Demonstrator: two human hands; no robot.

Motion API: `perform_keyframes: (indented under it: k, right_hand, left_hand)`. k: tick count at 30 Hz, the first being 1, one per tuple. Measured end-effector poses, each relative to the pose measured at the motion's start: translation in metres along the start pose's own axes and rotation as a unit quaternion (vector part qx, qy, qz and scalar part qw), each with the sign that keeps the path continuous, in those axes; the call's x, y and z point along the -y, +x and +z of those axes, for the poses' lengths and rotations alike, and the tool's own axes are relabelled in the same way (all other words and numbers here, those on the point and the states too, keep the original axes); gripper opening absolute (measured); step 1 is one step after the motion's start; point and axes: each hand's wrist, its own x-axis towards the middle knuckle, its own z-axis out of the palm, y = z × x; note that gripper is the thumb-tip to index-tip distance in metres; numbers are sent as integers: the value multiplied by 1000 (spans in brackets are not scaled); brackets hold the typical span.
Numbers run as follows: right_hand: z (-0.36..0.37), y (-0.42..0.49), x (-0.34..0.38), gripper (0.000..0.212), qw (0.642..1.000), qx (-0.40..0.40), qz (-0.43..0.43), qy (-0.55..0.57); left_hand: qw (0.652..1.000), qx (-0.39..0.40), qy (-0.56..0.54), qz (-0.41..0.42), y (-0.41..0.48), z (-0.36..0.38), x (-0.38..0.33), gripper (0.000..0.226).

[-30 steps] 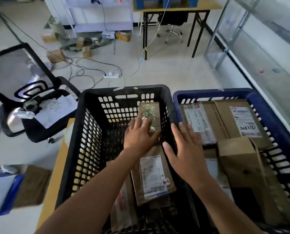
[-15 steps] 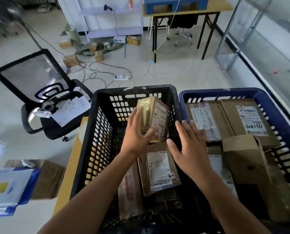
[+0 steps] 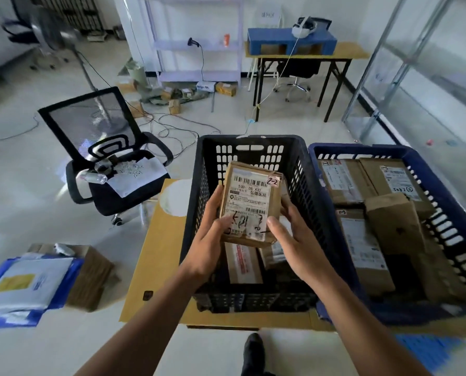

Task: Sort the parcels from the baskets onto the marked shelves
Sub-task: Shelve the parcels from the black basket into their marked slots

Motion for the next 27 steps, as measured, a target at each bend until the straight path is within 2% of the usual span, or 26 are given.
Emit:
perform_keyframes:
  k: [4, 6, 13, 17, 19, 21, 24, 27]
  right_hand:
    - [29, -41, 11, 69, 998, 3, -2, 62]
    - [42, -63, 12, 70, 997, -9, -3, 82]
    - [55, -152, 12, 77, 987, -150, 23, 60]
    - [34, -223, 1, 74, 970, -233, 53, 44]
    - [21, -256, -8, 69, 959, -270, 71, 43]
    - [7, -291, -19, 70, 944, -314, 92, 50]
    - [-15, -348, -41, 78, 915, -376, 129, 62]
    - [-35, -410, -63, 72, 888, -426, 155, 75]
  left_hand:
    - [999, 28, -33, -5, -46, -13, -5, 68]
    - [998, 51, -38, -2, -68, -15, -5, 66]
    - [989, 145, -20, 17, -128, 9, 3, 64]
    - [975, 221, -12, -11, -155, 43, 9, 64]
    - [975, 213, 58, -22, -165, 61, 15, 63]
    - [961, 205, 186, -7, -172, 81, 21, 58]
    - [907, 246, 340, 40, -183, 121, 35, 59]
    - [864, 290, 409, 54, -203, 171, 51, 57]
